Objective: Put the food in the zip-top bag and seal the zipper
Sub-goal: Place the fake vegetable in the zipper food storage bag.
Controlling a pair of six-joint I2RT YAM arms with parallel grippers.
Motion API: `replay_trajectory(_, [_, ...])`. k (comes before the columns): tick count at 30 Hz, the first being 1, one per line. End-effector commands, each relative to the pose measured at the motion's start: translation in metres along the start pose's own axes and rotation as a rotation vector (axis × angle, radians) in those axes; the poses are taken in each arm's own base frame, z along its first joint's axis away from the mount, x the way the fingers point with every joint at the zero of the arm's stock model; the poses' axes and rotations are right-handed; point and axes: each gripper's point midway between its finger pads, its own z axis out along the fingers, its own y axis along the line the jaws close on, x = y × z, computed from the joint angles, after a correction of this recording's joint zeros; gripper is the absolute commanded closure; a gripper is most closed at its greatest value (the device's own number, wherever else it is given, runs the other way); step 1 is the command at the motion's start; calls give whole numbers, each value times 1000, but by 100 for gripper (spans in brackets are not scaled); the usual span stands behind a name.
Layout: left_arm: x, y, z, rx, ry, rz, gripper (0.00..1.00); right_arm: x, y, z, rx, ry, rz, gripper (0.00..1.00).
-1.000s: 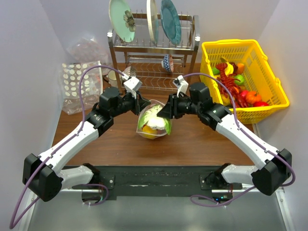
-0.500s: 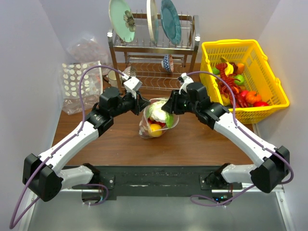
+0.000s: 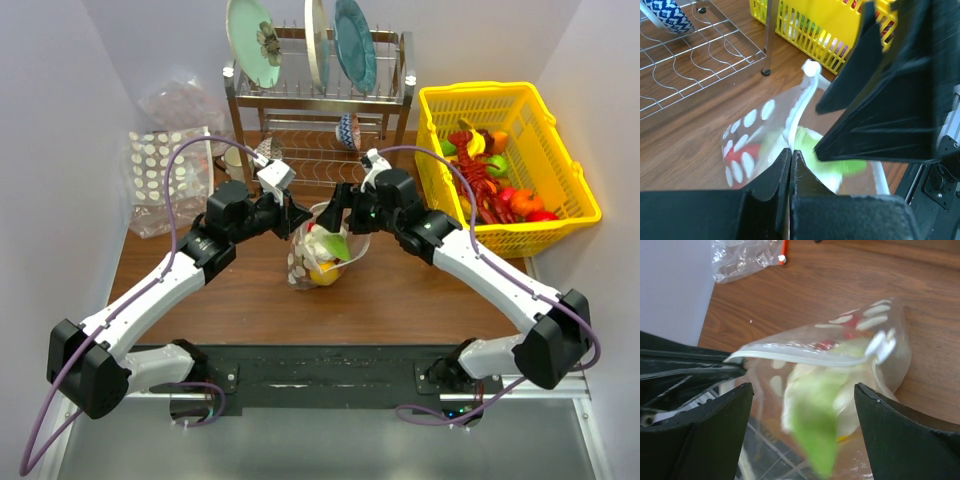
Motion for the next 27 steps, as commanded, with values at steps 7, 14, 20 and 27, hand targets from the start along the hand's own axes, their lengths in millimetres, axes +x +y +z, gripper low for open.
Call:
replay_trajectory(7, [-22,-4,-4,12,-68,32,100,-58,21,-64,38,-155,-136,17])
replay_trajectory(14, [-21,-2,-4,7,-67,29,100,-99,-34,-108,410,-310,-238,1])
replay_trajectory(20, [-21,-3,-4,9,-68,30,100,-137,-69,-126,668,-361,-309,1])
replay_trajectory(27, [-21,-3,-4,10,-69,29,100,-194,-146,-159,845,-440,-137,1])
